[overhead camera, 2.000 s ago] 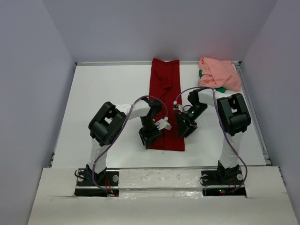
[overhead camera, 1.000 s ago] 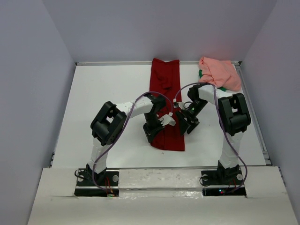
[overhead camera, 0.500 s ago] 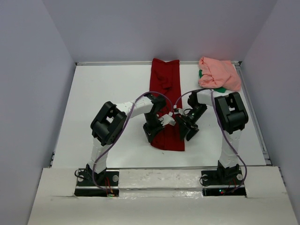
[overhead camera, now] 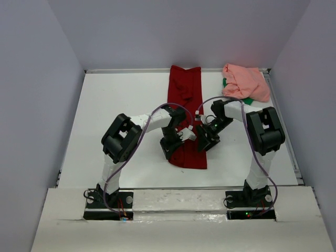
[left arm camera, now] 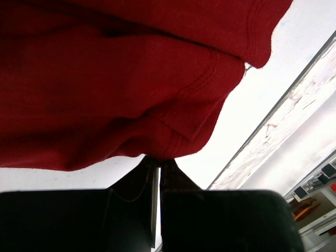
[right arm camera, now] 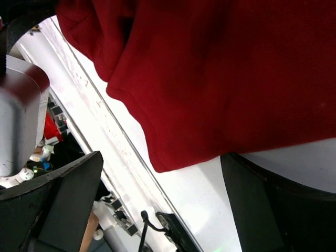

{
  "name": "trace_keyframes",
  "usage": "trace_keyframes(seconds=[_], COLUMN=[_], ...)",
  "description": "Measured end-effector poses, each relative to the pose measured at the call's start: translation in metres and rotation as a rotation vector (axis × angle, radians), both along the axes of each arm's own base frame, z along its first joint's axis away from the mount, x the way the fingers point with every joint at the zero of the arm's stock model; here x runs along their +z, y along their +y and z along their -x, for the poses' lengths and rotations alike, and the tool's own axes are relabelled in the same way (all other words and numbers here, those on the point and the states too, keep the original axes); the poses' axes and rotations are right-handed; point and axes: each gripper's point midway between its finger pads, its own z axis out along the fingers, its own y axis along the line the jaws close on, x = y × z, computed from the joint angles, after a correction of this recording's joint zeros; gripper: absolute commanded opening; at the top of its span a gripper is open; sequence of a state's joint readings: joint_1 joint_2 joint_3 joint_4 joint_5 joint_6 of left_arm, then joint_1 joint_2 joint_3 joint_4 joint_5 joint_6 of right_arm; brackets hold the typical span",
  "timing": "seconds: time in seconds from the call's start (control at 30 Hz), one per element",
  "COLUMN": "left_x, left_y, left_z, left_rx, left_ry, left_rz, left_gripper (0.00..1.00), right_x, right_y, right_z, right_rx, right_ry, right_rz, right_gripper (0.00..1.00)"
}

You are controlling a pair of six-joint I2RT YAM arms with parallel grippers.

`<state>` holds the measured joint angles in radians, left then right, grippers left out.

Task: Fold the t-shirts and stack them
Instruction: Grab the bottom of the folded rectangular tshirt with both arms

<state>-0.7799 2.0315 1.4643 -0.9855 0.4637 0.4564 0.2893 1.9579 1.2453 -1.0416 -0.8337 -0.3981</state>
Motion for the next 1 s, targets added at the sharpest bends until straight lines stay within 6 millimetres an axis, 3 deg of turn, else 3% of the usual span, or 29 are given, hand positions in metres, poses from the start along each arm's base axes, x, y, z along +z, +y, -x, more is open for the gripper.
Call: trace_keyframes(seconds=[0.1,0.17,0.23,0.33,0.37,0.47,0.77,0.87,1.0], left_x=[-0.001,-0.001,-0.001,0.0,0.0,0.001,0.011,0.011,0.018], left_y=[0.001,0.001,0.003,0.003,0.003,0.004,0.011,0.015,0.014], left_z=[0.0,0.0,0.001,0.0,0.0,0.0,-0.008,-0.015,-0.039], left_rx=[0.001,0.001,0.001,0.006,0.007,0.009,0.017,0.037,0.107], left_ry=[-0.001,-0.003,-0.005,-0.012,-0.014,-0.022,-0.087,-0.124,-0.201], left_rz=[-0.003,-0.004,-0.007,-0.01,-0.01,-0.015,-0.046,-0.084,-0.095], left_gripper=[0.0,0.06,0.33,0.62,0.77,0.99,0.99,0.99,0.99], right_x=[0.0,0.0,-0.001,-0.003,-0.003,0.0,0.037,0.042,0.046], right_y=[0.001,0.001,0.001,-0.004,-0.005,-0.009,-0.013,-0.013,-0.008], right_z=[-0.001,-0.001,-0.002,-0.006,-0.011,-0.034,-0.105,-0.112,-0.113], right_rx=[-0.01,-0.017,-0.021,-0.025,-0.026,-0.039,-0.104,-0.113,-0.111], right_ry=[0.004,0.006,0.006,-0.012,-0.03,-0.11,-0.354,-0.383,-0.387], right_rz=[0.001,0.004,0.011,0.056,0.075,0.138,0.237,0.246,0.211], right_gripper=[1.0,1.0,1.0,1.0,1.0,1.0,1.0,1.0,1.0])
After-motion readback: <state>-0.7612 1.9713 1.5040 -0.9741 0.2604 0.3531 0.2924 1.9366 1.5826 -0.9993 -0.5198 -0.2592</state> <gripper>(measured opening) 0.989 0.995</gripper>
